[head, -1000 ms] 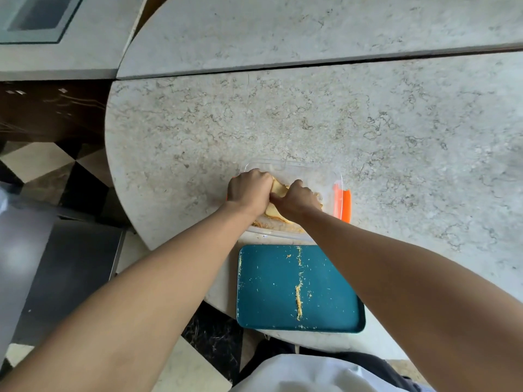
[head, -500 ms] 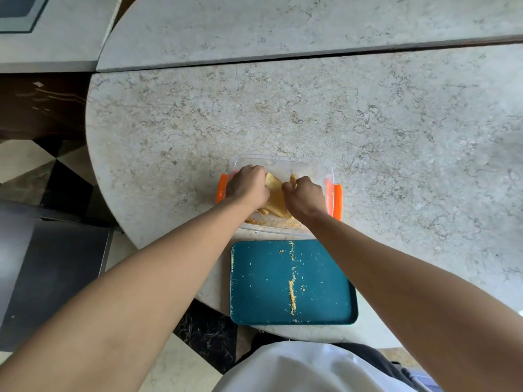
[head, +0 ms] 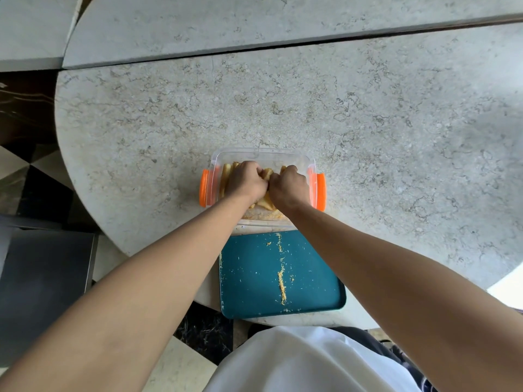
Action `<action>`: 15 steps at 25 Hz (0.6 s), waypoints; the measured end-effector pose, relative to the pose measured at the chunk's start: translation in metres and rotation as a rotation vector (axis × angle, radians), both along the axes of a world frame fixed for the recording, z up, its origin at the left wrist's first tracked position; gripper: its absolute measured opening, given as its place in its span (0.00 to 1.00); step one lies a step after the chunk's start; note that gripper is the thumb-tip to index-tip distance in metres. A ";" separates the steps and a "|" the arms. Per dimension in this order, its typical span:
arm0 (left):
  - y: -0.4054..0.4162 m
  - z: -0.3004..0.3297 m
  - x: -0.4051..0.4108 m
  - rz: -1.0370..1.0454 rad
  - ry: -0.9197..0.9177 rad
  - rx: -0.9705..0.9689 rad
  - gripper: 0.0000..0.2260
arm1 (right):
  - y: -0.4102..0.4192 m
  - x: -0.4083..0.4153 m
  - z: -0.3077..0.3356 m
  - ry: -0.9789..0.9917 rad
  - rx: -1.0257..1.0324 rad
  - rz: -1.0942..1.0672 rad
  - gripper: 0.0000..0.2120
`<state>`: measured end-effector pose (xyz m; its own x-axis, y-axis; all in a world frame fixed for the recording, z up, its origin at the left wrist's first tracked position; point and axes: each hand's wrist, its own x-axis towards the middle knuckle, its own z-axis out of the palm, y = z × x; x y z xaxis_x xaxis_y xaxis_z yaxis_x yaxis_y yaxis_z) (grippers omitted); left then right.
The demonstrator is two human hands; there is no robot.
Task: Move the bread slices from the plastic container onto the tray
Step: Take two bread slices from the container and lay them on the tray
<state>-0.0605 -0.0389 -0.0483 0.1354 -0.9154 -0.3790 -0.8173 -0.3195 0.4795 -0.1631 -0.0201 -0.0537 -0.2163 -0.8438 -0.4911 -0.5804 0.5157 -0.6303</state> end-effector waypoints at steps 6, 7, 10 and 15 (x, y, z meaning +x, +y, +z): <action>0.003 -0.001 -0.002 0.027 0.035 0.047 0.04 | -0.004 0.000 0.002 -0.051 0.103 -0.029 0.24; 0.004 -0.001 -0.002 0.024 0.020 0.052 0.06 | -0.006 -0.001 0.003 -0.065 0.123 -0.029 0.22; 0.008 0.001 -0.005 0.050 0.050 0.097 0.10 | -0.008 -0.003 0.008 -0.111 0.166 -0.044 0.14; 0.015 0.013 -0.001 0.074 0.153 0.045 0.13 | 0.001 -0.004 0.016 -0.057 0.125 -0.016 0.11</action>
<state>-0.0619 -0.0236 -0.0355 0.1389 -0.8869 -0.4407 -0.7092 -0.3996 0.5808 -0.1671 -0.0189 -0.0375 -0.1979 -0.7720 -0.6041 -0.5369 0.6010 -0.5921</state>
